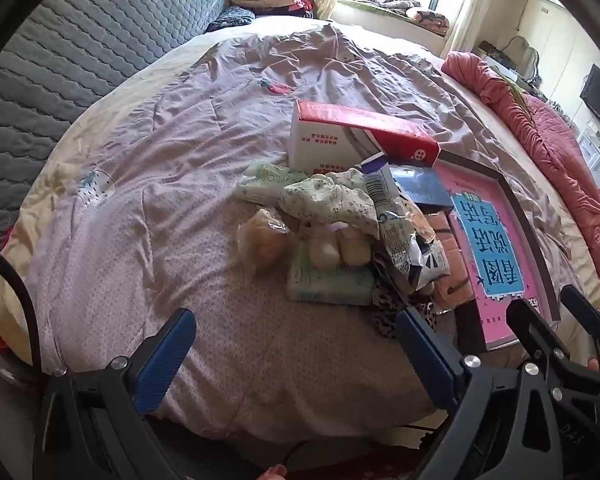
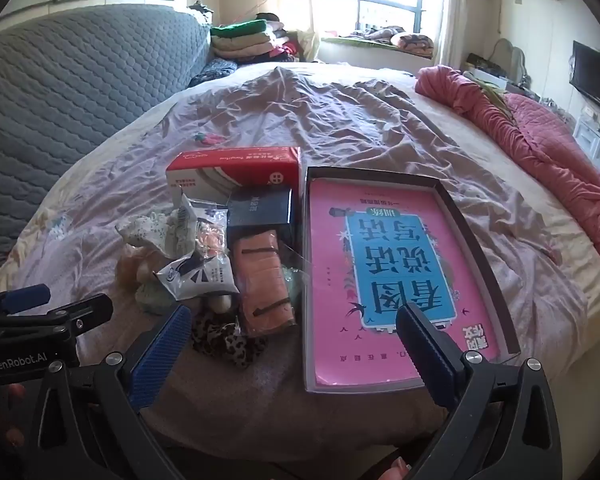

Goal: Organize soft objects

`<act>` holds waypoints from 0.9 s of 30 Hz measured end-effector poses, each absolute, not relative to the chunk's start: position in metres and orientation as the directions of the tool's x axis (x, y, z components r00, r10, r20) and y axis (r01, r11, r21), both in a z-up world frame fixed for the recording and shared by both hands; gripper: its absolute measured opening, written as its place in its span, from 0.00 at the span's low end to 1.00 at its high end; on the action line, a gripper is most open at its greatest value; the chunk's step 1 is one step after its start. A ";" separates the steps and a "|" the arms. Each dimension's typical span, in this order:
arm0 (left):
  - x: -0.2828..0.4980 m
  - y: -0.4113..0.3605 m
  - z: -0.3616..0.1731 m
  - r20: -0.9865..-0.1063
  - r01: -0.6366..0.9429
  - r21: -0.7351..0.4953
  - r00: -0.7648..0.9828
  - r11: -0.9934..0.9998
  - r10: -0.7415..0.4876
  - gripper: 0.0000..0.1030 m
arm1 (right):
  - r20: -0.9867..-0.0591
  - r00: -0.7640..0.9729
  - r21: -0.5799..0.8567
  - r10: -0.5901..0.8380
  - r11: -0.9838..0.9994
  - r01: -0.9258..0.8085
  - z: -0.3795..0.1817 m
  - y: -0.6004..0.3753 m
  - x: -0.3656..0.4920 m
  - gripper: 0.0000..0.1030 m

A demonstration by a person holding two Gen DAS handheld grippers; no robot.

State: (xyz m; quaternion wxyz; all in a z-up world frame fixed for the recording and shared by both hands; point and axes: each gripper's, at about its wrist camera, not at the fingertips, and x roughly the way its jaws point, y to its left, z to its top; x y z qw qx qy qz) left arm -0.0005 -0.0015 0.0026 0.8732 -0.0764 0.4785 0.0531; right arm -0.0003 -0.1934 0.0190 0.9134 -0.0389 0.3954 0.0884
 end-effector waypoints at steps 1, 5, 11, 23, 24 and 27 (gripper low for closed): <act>-0.001 -0.003 0.003 -0.840 -0.166 -0.081 0.542 0.983 0.022 0.98 | -0.726 0.675 -0.003 0.132 0.981 -0.194 0.020 -0.192 -0.001 0.99; -0.008 -0.007 0.006 -0.835 -0.153 -0.107 0.550 0.982 -0.005 0.98 | -0.708 0.688 0.030 0.155 0.981 -0.190 0.027 -0.194 -0.008 0.99; -0.007 -0.012 0.010 -0.845 -0.147 -0.105 0.535 0.984 -0.010 0.98 | -0.707 0.688 0.052 0.163 0.982 -0.179 0.029 -0.200 -0.006 1.00; -0.008 -0.011 0.010 -0.846 -0.146 -0.092 0.533 0.985 0.000 0.98 | -0.703 0.693 0.052 0.159 0.983 -0.173 0.031 -0.201 -0.007 1.00; -0.008 -0.012 0.010 -0.846 -0.146 -0.090 0.534 0.985 0.002 0.98 | -0.704 0.693 0.051 0.158 0.984 -0.173 0.031 -0.201 -0.007 1.00; -0.008 -0.013 0.010 -0.844 -0.146 -0.090 0.536 0.985 0.002 0.98 | -0.703 0.693 0.051 0.159 0.983 -0.175 0.031 -0.201 -0.007 1.00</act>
